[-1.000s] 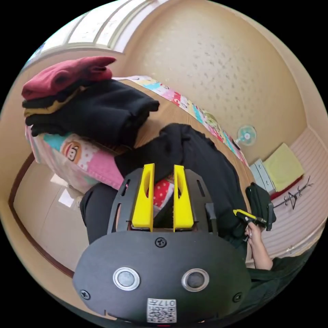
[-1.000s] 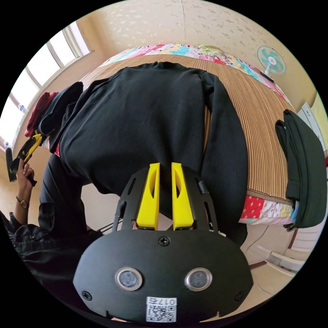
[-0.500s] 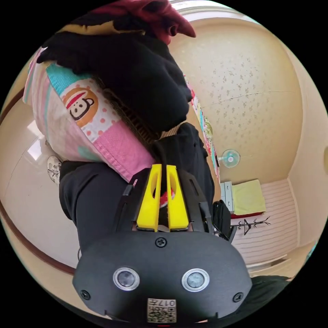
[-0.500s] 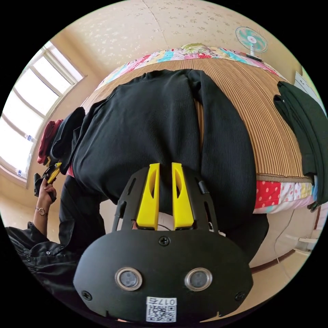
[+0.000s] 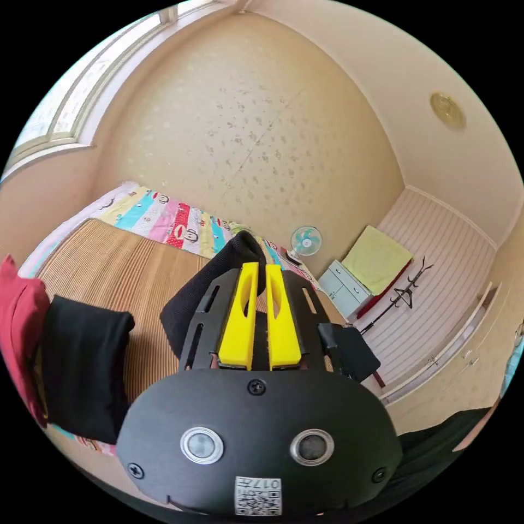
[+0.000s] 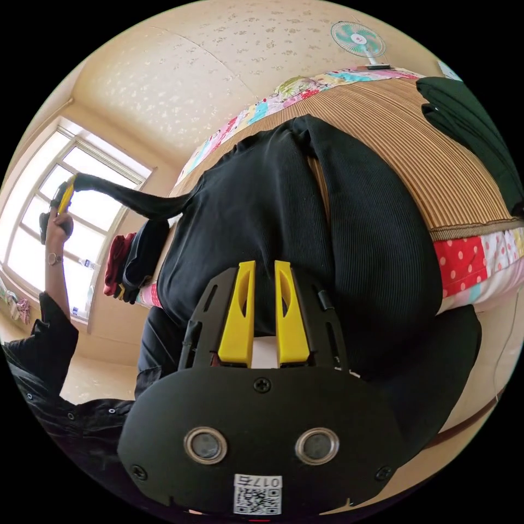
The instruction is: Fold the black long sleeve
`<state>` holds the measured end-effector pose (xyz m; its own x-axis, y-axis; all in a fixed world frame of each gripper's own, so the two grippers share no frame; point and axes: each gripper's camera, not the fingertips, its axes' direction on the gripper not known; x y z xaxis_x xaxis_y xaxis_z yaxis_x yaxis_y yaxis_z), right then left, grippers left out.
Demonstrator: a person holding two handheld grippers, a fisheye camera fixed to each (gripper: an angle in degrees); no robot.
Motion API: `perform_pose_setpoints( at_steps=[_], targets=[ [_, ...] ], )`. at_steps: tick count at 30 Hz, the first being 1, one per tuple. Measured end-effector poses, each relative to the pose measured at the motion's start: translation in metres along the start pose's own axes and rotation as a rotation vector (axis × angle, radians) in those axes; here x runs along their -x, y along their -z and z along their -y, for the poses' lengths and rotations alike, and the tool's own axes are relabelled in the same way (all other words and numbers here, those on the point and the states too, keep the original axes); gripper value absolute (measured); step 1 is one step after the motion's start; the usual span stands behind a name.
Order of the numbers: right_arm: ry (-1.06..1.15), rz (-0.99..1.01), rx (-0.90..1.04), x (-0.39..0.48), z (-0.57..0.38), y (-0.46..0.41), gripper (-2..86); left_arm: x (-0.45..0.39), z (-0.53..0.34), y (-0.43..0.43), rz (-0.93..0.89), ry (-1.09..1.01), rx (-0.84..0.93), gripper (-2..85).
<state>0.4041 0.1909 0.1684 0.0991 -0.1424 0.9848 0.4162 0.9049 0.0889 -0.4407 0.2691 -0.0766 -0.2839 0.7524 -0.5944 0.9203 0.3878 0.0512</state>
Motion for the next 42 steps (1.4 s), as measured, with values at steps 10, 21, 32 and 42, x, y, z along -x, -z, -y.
perform_pose_setpoints(
  at_steps=[10, 21, 32, 42],
  targets=[
    [0.058, 0.013, 0.002, 0.003, -0.010, 0.072, 7.7, -0.097, -0.066, -0.254, -0.276, -0.117, 0.364, 8.6],
    [0.032, -0.128, -0.014, 0.002, 0.017, 0.124, 8.6, 0.110, -0.321, -0.117, 0.220, 0.231, 0.598, 9.3],
    [-0.004, -0.463, 0.160, -0.031, 0.061, 0.170, 4.4, 0.117, -0.374, -0.049, 0.170, 0.283, 0.473, 5.4],
    [-0.408, 0.089, -0.526, -0.230, 0.077, 0.437, 5.2, 0.132, -0.385, -0.024, 0.132, 0.304, 0.411, 5.1]
  ],
)
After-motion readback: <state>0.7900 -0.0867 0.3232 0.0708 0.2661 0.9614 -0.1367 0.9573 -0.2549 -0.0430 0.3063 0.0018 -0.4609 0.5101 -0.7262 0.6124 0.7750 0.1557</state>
